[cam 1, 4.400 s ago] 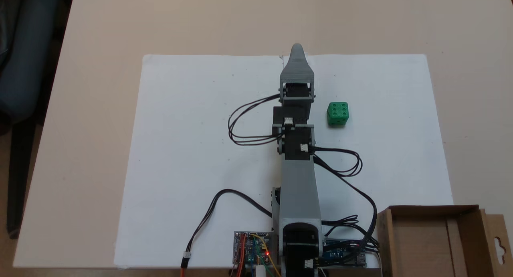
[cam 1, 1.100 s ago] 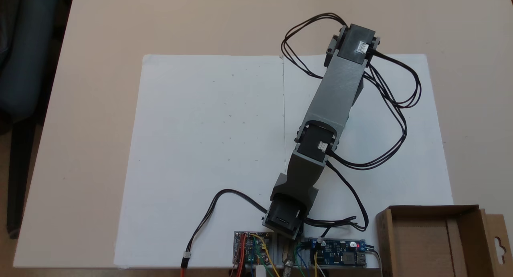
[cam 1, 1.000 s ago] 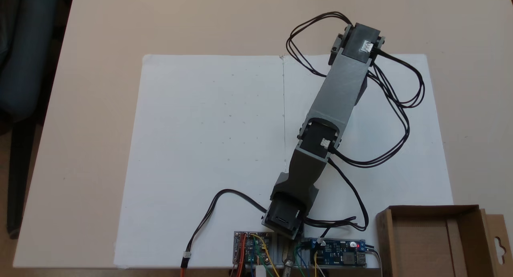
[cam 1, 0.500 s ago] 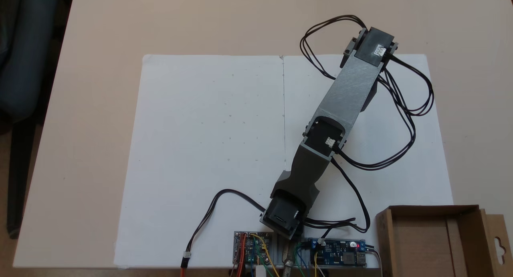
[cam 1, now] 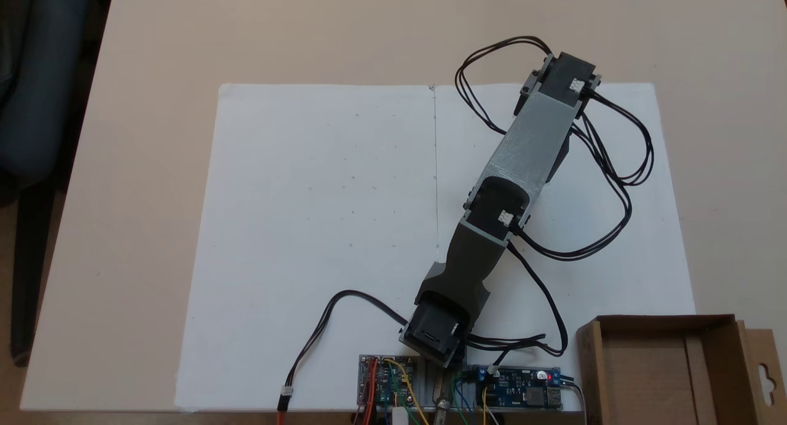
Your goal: Grasp a green dice and put it in the bin.
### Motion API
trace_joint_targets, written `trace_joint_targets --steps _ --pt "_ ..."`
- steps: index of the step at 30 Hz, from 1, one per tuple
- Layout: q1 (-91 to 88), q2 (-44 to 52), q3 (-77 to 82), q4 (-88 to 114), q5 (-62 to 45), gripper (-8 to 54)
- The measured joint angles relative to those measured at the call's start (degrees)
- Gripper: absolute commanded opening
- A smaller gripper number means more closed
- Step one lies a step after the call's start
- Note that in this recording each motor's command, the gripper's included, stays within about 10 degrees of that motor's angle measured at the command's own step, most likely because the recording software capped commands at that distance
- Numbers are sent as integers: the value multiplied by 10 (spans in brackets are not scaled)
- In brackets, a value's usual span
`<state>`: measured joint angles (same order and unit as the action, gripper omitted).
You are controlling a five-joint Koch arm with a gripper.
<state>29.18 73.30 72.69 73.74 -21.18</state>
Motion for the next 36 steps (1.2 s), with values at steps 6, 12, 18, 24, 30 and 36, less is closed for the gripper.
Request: trace_joint_targets --steps 6,12,18,24,30,36 --pt "-11 1 50 -55 0 484" --pt "-12 2 91 -109 0 483" --pt "-12 3 93 -134 0 476" --pt "-12 13 93 -142 -31 479" --pt "-12 15 93 -149 -65 480" --pt "-12 15 93 -149 -65 479"
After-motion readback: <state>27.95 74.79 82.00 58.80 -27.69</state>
